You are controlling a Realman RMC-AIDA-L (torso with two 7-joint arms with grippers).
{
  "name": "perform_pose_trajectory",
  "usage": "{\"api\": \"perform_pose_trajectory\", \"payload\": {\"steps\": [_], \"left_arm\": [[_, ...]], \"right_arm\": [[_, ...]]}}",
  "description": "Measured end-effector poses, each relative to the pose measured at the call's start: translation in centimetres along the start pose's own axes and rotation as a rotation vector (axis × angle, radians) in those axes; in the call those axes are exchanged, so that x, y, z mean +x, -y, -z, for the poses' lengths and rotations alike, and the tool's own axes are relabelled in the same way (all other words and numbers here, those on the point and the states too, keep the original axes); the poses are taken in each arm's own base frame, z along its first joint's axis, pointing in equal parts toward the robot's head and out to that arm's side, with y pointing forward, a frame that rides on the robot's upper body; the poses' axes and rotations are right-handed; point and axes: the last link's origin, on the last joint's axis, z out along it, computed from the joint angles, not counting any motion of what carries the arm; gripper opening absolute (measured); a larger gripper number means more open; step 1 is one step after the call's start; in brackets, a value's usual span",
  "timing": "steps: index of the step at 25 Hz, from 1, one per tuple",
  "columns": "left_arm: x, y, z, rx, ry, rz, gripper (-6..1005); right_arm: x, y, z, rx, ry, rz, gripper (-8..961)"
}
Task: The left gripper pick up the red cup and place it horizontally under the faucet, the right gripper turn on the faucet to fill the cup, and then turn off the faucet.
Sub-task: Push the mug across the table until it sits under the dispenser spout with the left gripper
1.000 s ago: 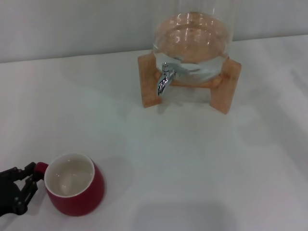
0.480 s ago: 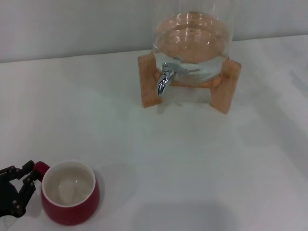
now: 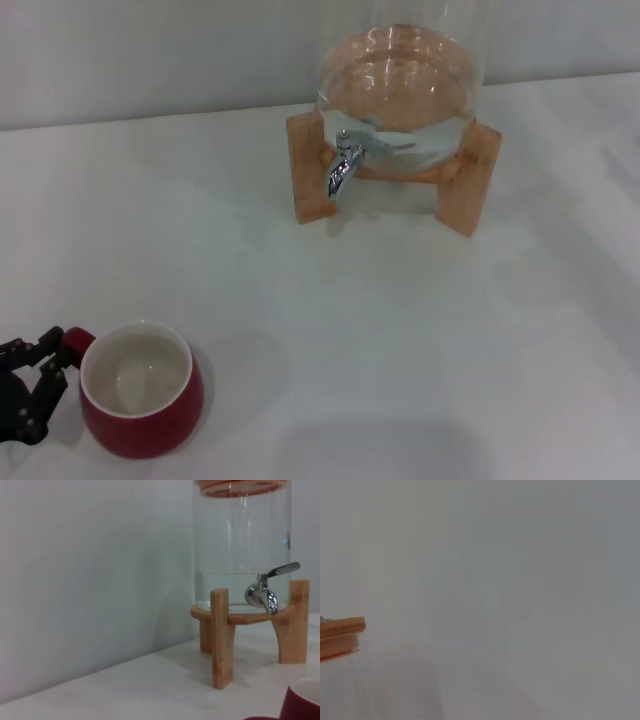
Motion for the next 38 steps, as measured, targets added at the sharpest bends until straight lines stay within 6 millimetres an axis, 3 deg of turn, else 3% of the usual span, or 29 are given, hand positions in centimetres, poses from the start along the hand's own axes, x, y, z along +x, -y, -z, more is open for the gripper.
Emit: {"api": "perform_pose_trajectory", "payload": {"steps": [8, 24, 38], "left_arm": [[0.3, 0.5, -0.7, 0.013, -0.008, -0.005, 143], [1.8, 2.5, -5.2, 0.010, 0.023, -0.051, 143], [2.6, 2.9, -7.6, 0.003, 0.021, -0.062, 143]], "right_arm": [[0.0, -0.1, 0.0, -0.005, 0.001, 0.000, 634], [0.0, -0.4, -0.1, -0.021, -0.001, 0.000, 635], [0.1, -0.6, -0.2, -0.037, 0.000, 0.000, 635]]}}
